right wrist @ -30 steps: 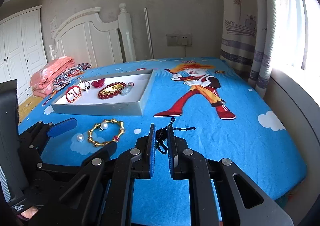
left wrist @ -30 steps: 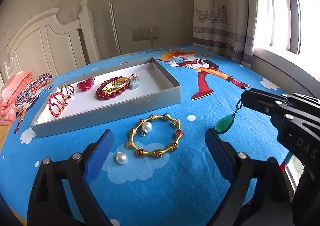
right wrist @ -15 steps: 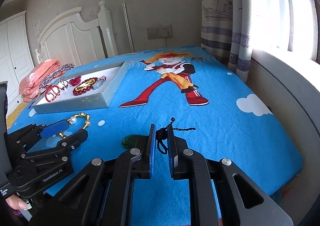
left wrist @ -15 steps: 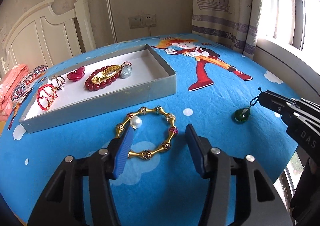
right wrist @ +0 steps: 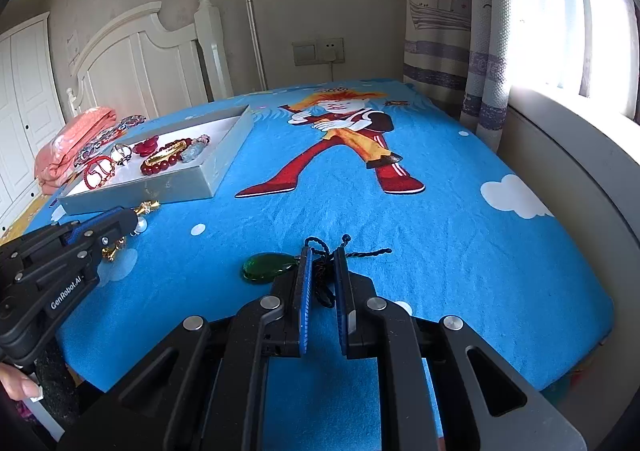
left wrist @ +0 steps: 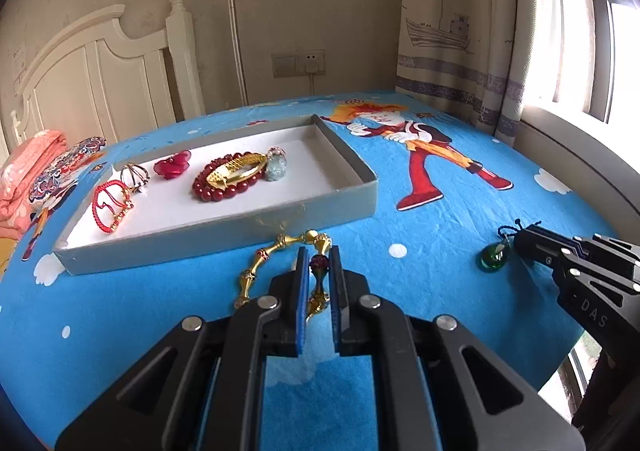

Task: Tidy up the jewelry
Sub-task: 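Grasp the gold bamboo bracelet with the left gripper while the right gripper holds the pendant, then carry the bamboo bracelet and green pendant in both grippers over the tray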

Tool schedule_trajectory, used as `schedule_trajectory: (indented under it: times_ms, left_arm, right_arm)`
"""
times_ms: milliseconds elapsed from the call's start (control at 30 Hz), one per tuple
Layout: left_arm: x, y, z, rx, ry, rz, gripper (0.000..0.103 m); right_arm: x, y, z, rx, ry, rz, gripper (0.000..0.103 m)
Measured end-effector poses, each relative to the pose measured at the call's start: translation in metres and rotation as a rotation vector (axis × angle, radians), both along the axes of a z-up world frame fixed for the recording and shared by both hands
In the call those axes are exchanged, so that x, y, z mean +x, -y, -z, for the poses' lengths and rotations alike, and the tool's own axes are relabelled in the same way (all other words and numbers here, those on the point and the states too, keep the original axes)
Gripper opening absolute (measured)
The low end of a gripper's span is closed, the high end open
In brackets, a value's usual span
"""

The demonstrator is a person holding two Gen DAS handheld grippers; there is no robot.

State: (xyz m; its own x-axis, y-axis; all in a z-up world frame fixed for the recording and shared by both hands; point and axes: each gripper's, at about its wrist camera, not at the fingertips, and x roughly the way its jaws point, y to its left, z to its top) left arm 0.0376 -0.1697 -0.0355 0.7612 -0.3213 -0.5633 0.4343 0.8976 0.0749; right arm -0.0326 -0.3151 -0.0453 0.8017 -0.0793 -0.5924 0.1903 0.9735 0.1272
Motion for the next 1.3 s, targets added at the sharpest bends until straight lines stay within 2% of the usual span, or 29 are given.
schedule_trajectory:
  times_ms: [500,833,1300]
  left_arm:
    - [0.001,-0.049,-0.042,-0.062,0.096,-0.106,0.009]
    - [-0.003,-0.094,-0.041,-0.106,0.091,-0.165,0.009]
    - [-0.011,-0.149,-0.032,-0.145,0.075,-0.226,0.010]
  right_arm:
    - [0.003,-0.043,-0.023,-0.049,0.040,-0.084,0.012]
    - [0.009,-0.087,-0.038,-0.105,0.051,-0.159,0.012]
    - [0.019,-0.152,-0.042,-0.179,0.032,-0.259,0.012]
